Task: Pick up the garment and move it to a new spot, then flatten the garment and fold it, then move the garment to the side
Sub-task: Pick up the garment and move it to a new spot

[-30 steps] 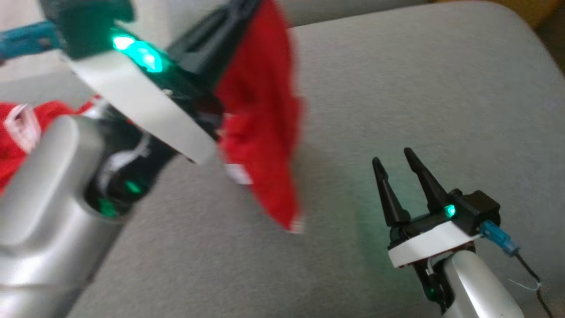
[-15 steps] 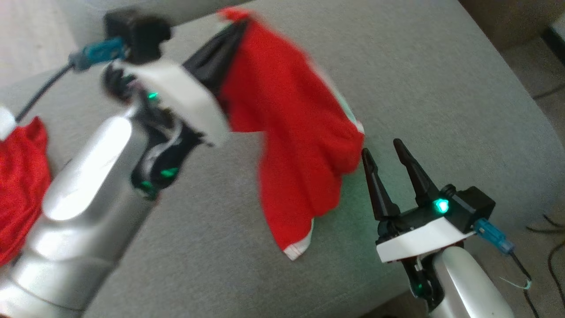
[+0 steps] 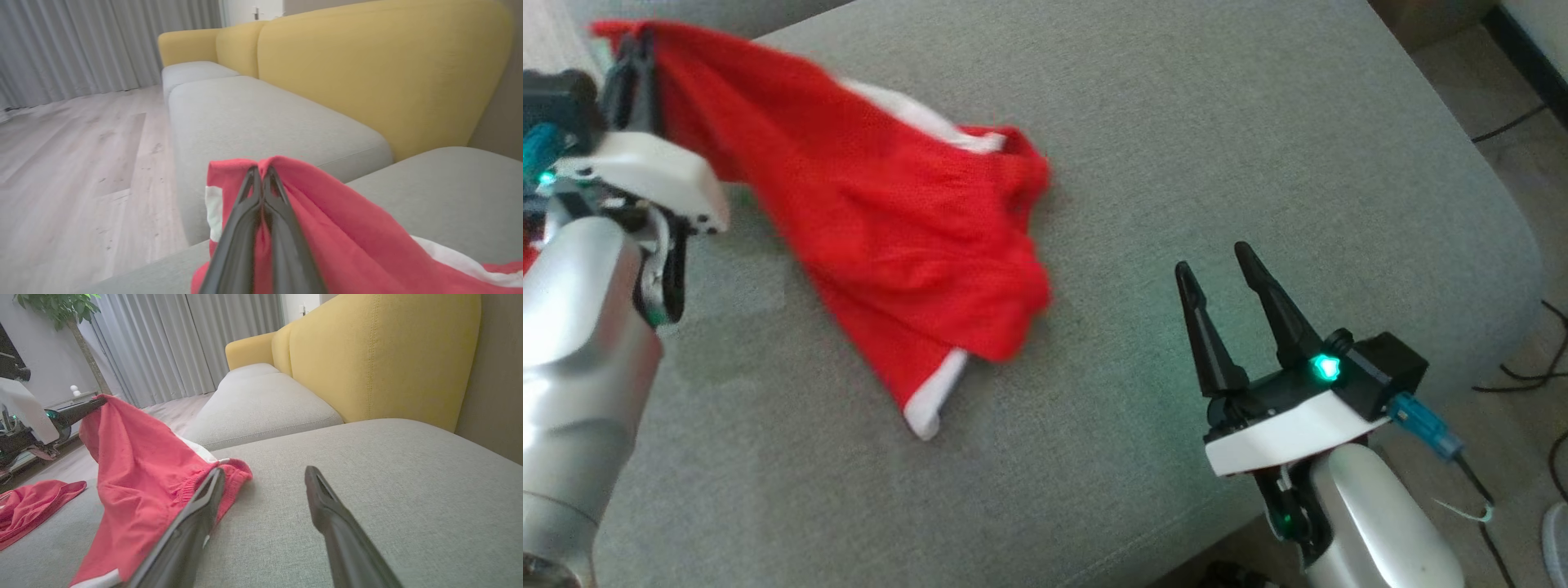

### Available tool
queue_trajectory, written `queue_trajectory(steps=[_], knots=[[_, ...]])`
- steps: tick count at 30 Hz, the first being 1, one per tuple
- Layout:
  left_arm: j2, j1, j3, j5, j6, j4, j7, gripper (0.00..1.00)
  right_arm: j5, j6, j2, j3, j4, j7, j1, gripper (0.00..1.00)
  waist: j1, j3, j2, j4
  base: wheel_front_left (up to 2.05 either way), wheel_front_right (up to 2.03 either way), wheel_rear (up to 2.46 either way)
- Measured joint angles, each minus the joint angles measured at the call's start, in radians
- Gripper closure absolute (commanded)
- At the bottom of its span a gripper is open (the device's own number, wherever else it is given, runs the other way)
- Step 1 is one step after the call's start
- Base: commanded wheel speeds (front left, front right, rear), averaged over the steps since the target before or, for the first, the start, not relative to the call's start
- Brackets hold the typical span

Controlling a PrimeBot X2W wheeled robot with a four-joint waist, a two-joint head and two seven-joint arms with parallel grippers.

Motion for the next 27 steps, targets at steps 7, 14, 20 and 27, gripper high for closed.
queue_trajectory(steps=[7, 14, 20, 27], knots=[[-0.078, 0.007, -0.010, -0.019, -0.069, 0.123, -0.065, 0.00, -0.012, 0.000, 0.001, 0.005, 0.021, 0.000, -0.002, 0.00, -0.0001, -0.018, 0.0000, 0.039, 0.00, 0.00, 0.00], [-0.109, 0.134, 0.024, -0.067, -0.094, 0.066, -0.135, 0.00, -0.047, 0.000, -0.011, -0.007, 0.025, 0.000, 0.008, 0.00, -0.0003, -0.073, 0.0000, 0.097, 0.00, 0.00, 0.00], [-0.108, 0.378, 0.139, -0.052, -0.044, -0.172, -0.143, 0.00, -0.076, 0.000, -0.032, -0.053, 0.029, 0.000, 0.049, 0.00, -0.0003, -0.120, 0.0000, 0.165, 0.00, 0.00, 0.00], [-0.153, 0.668, 0.233, 0.105, 0.004, -0.440, -0.145, 0.00, -0.097, 0.000, -0.051, -0.125, 0.031, 0.000, 0.119, 0.00, -0.0004, -0.156, 0.0000, 0.255, 0.00, 0.00, 0.00]])
